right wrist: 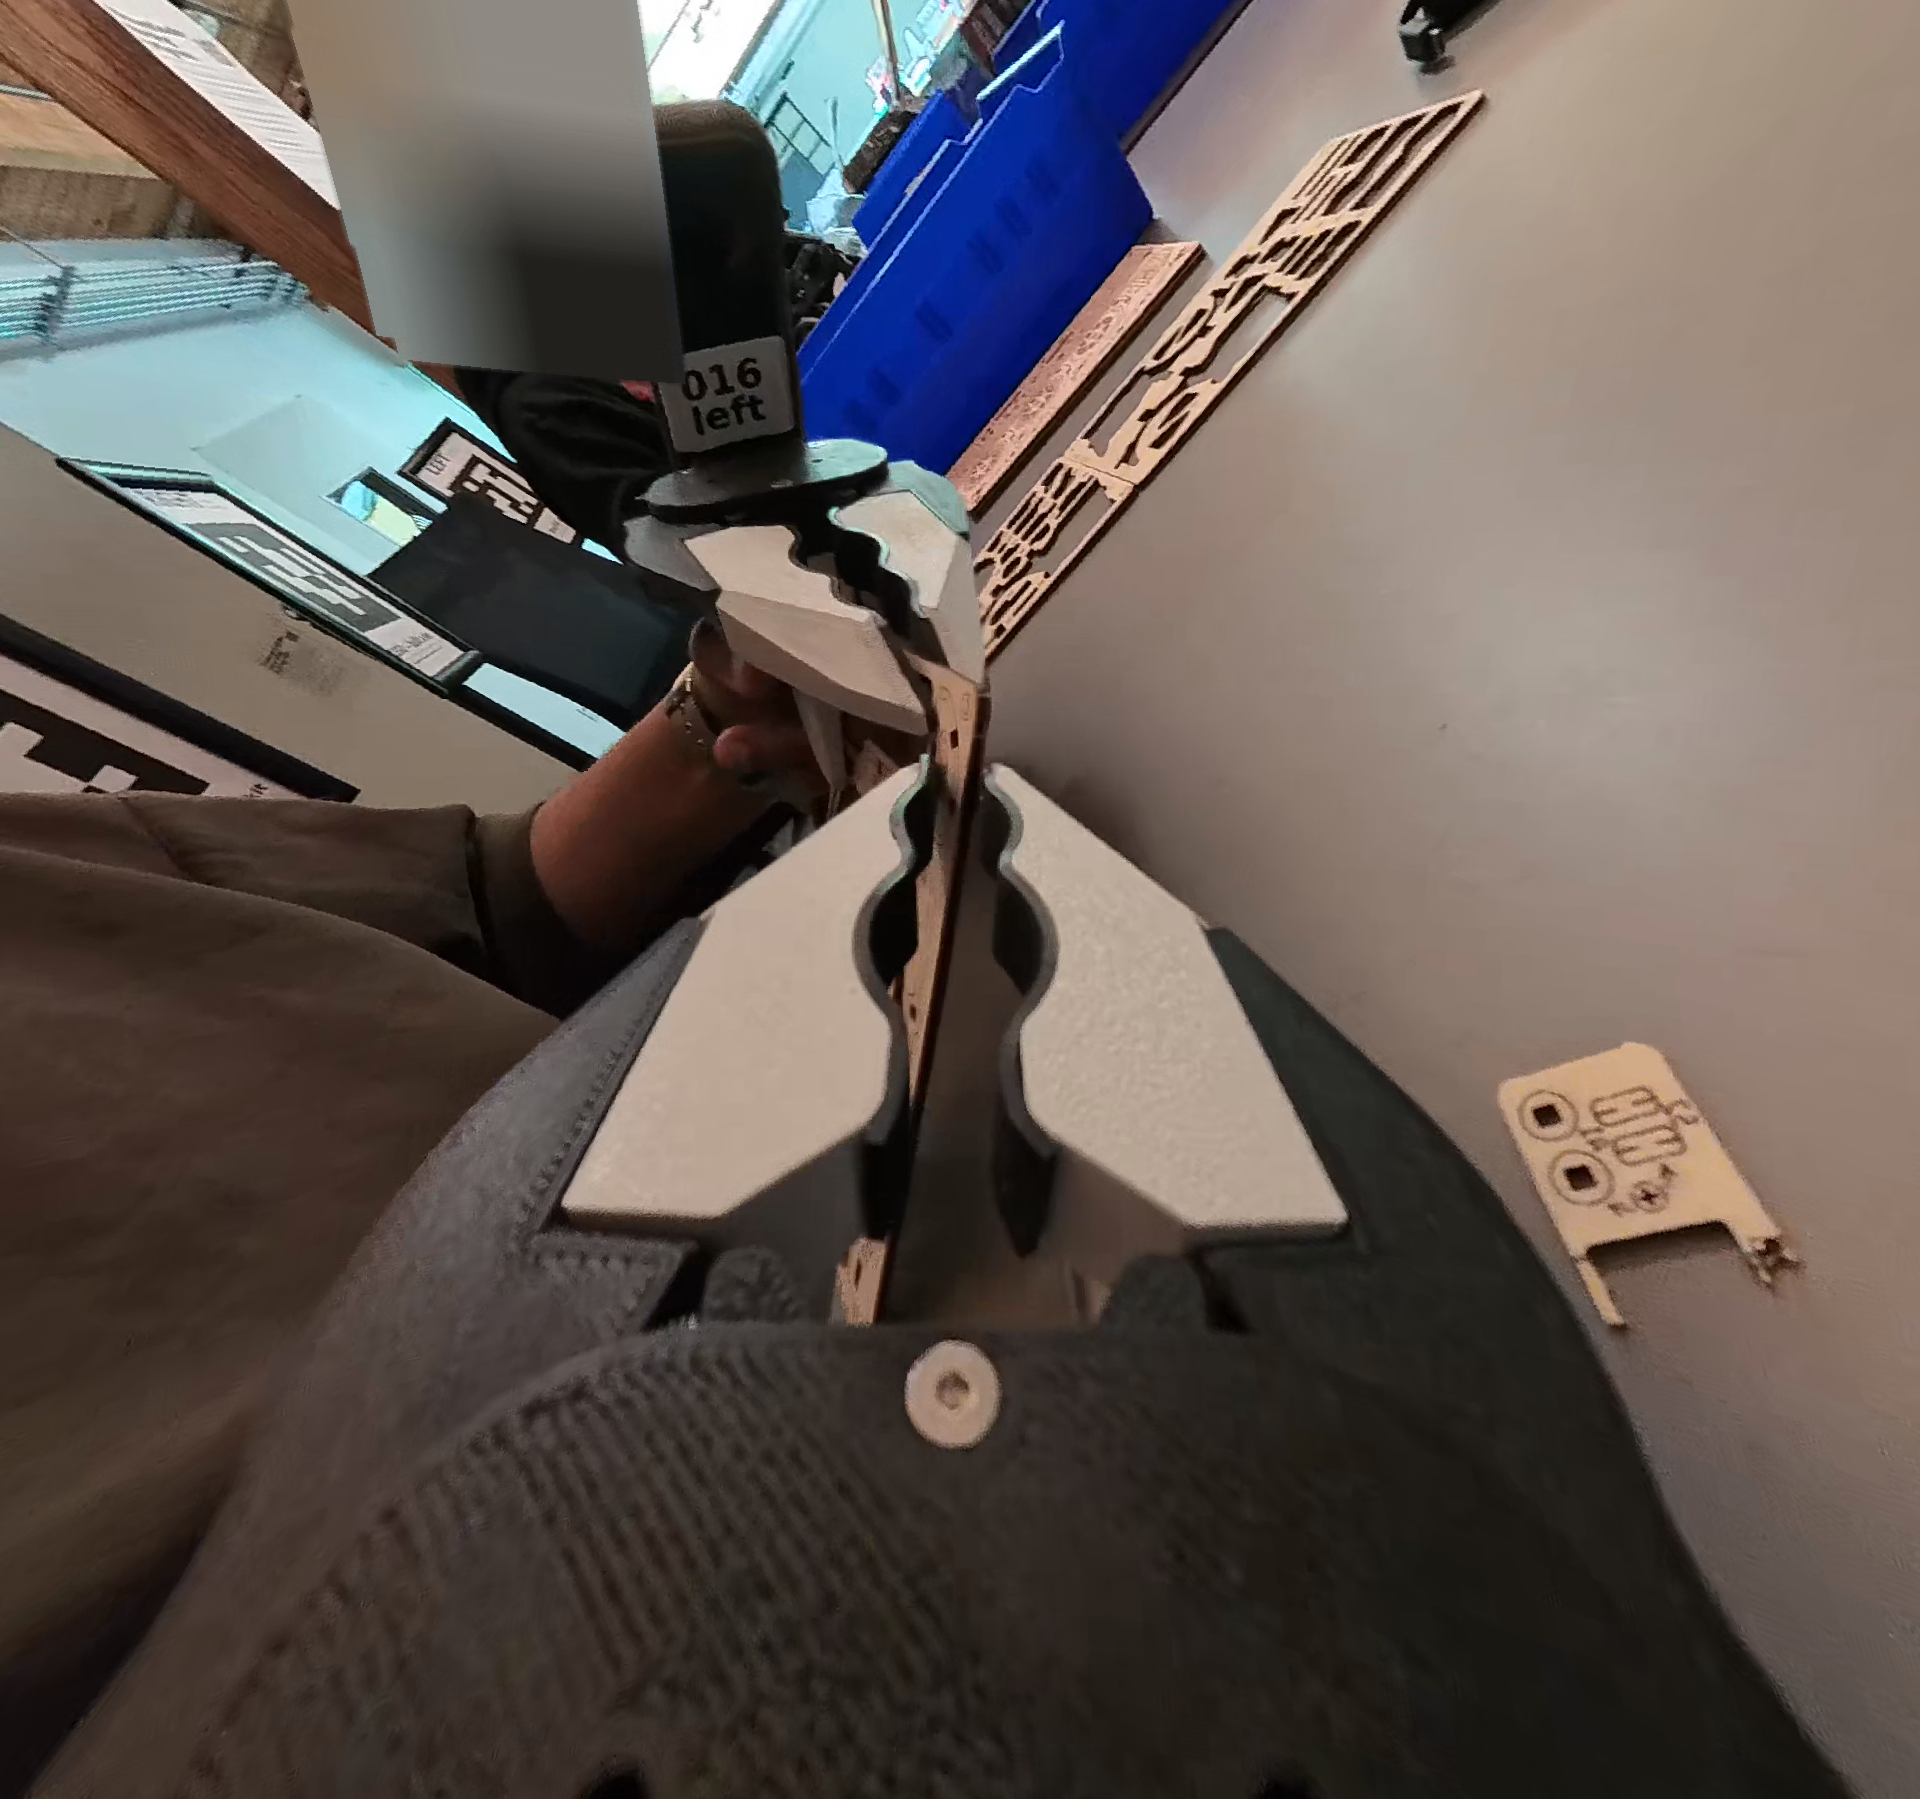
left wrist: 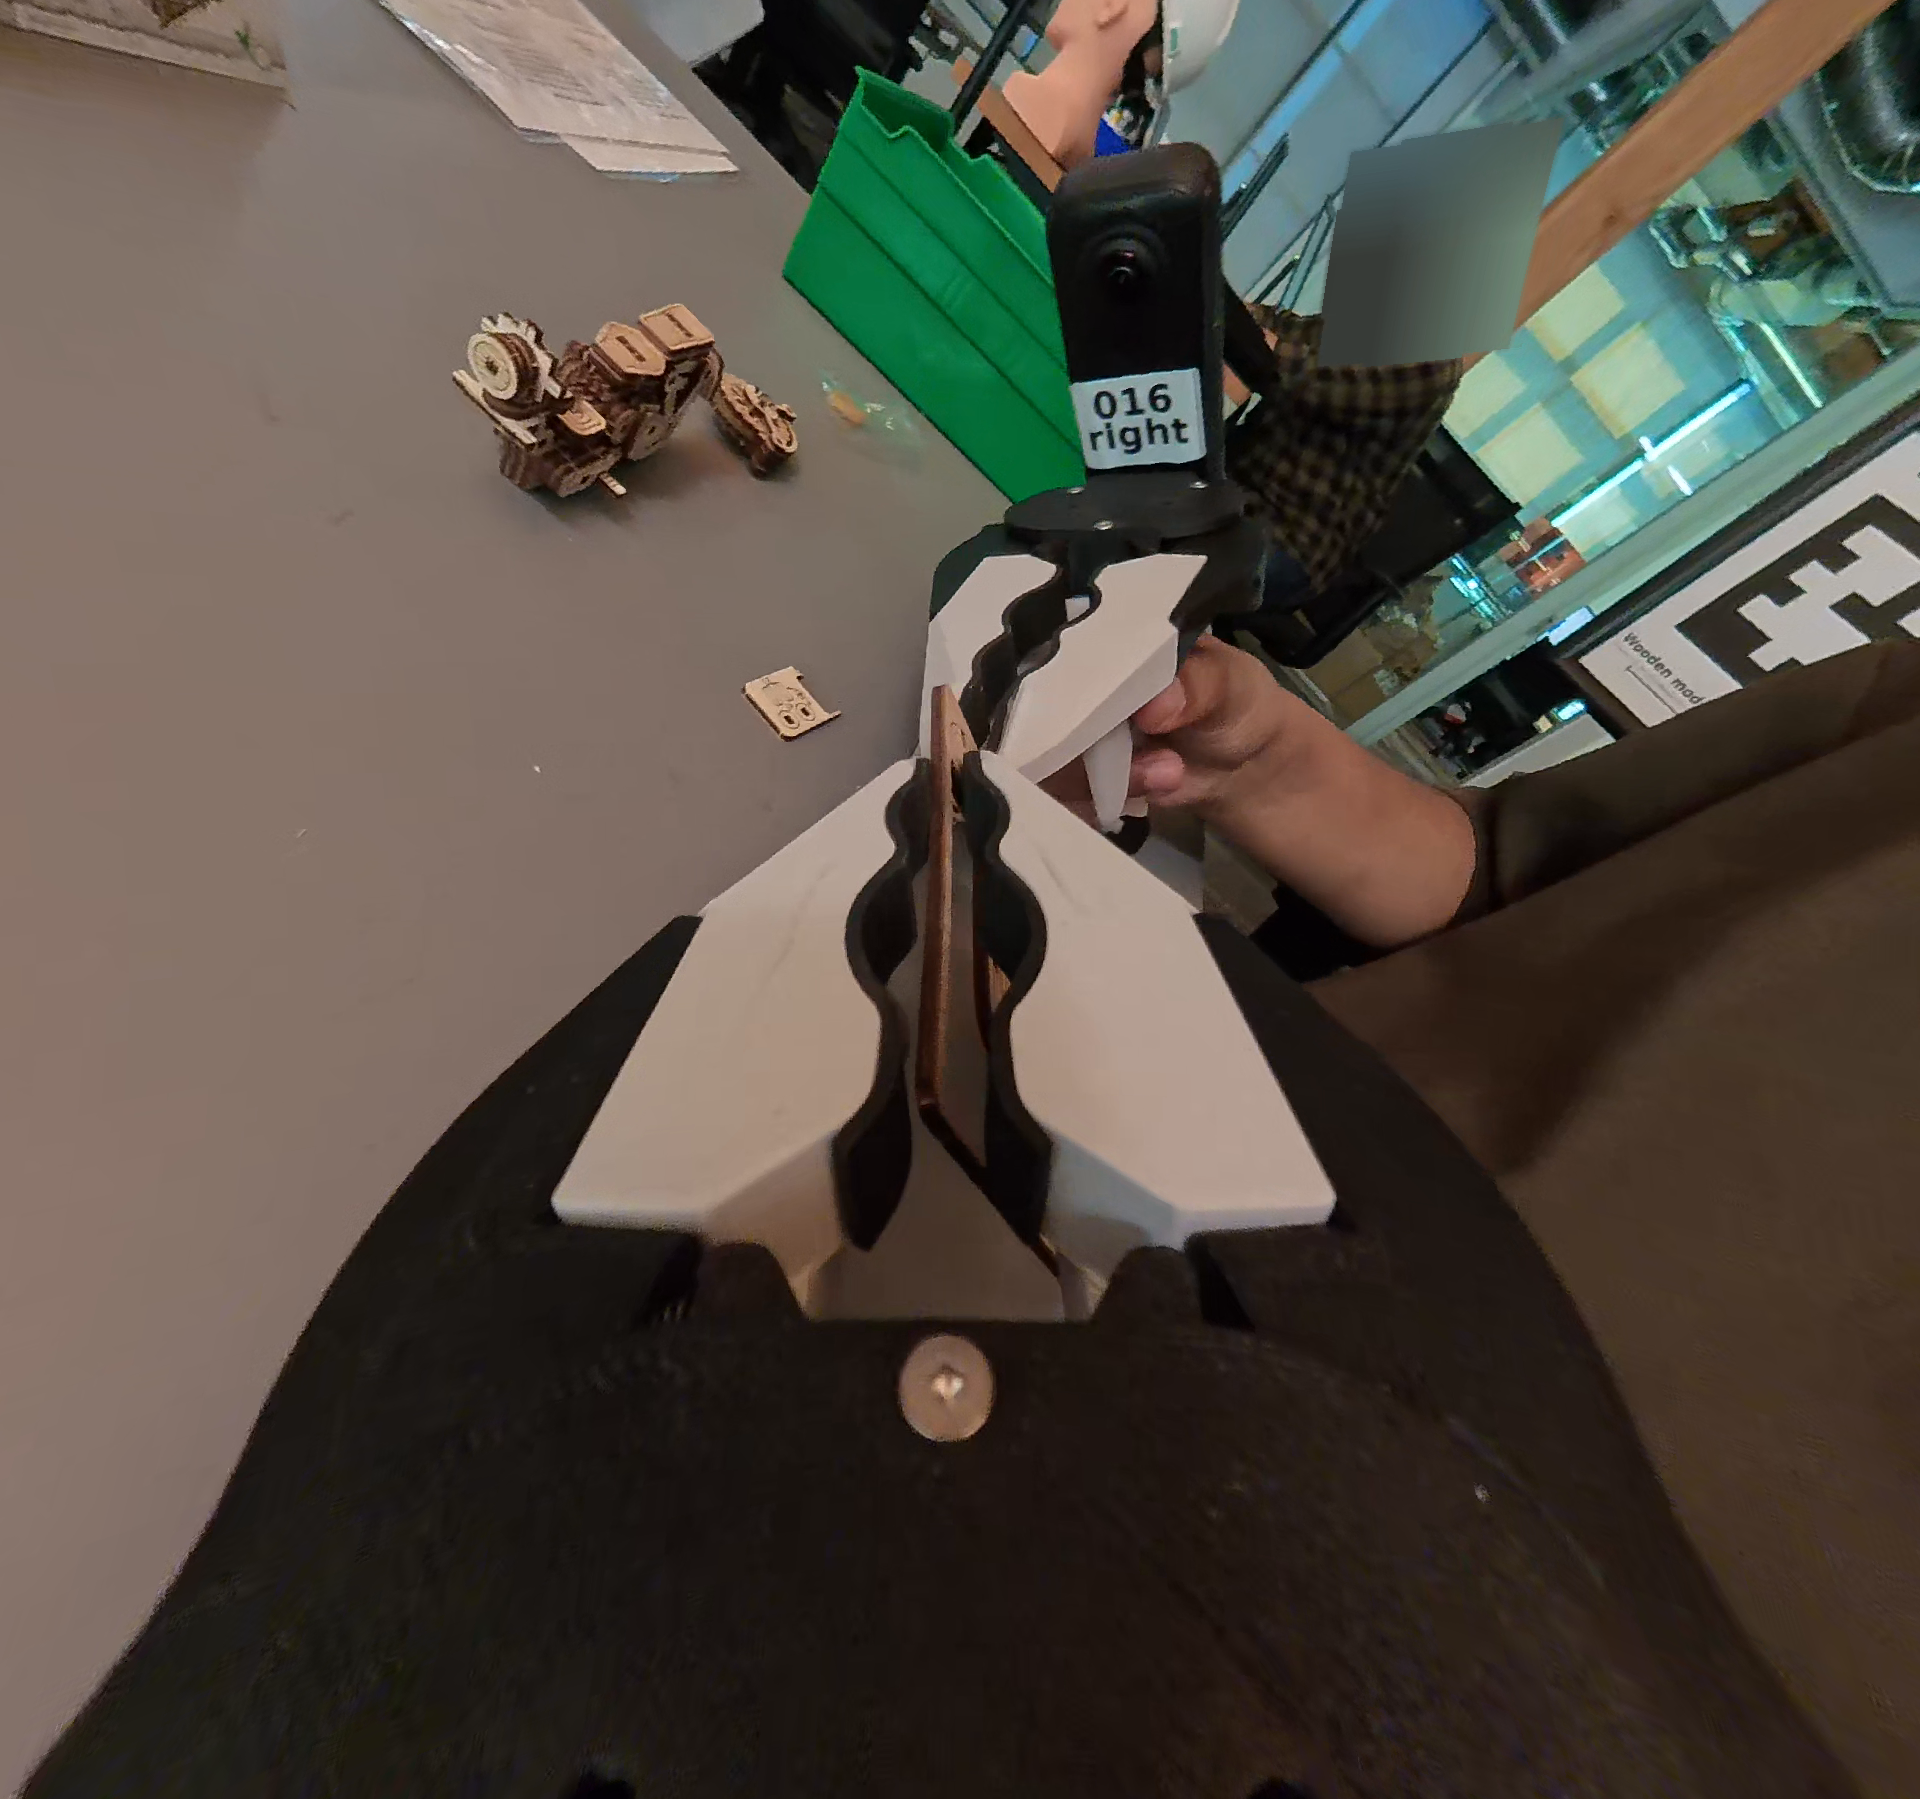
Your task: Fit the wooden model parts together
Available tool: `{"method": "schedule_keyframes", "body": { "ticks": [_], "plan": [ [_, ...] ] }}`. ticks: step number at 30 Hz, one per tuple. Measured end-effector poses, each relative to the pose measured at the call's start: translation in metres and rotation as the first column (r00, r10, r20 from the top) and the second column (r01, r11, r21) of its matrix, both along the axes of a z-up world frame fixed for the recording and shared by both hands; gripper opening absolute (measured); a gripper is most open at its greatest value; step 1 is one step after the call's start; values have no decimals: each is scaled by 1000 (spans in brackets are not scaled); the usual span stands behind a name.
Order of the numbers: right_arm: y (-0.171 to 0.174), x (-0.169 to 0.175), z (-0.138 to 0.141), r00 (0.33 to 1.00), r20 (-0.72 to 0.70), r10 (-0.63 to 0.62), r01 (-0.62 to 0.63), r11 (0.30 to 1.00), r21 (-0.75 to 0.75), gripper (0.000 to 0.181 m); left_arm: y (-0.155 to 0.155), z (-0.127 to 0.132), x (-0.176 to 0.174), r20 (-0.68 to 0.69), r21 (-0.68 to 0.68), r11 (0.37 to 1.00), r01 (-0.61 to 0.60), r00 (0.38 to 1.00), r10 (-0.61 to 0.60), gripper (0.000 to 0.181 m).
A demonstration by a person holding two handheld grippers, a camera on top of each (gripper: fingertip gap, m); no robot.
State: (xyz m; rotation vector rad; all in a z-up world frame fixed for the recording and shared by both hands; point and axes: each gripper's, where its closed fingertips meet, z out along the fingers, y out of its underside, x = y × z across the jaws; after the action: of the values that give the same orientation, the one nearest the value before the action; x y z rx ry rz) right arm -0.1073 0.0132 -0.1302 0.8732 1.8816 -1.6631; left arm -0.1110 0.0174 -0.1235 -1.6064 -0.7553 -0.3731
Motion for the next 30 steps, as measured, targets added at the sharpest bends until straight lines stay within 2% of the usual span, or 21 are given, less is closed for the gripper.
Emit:
{"method": "schedule_keyframes", "body": {
  "ticks": [6,18,26,30],
  "plan": [
    [0,-2,-6,999,-19,-28,29,997,67,6,-1,-5,-3,8,-23,1000,-18,1000,18,3],
    [0,-5,-13,996,33,-84,79,989,126,7,0,-12,-5,7,-47,998,-28,1000,29,3],
    [0,-7,-17,988,-101,-118,138,966,218,9,-2,-16,-7,-9,-73,997,-38,999,37,4],
    [-1,-12,-11,978,-142,-153,174,974,146,11,-4,-11,-10,6,-42,998,-51,999,51,3]
  ]
}}
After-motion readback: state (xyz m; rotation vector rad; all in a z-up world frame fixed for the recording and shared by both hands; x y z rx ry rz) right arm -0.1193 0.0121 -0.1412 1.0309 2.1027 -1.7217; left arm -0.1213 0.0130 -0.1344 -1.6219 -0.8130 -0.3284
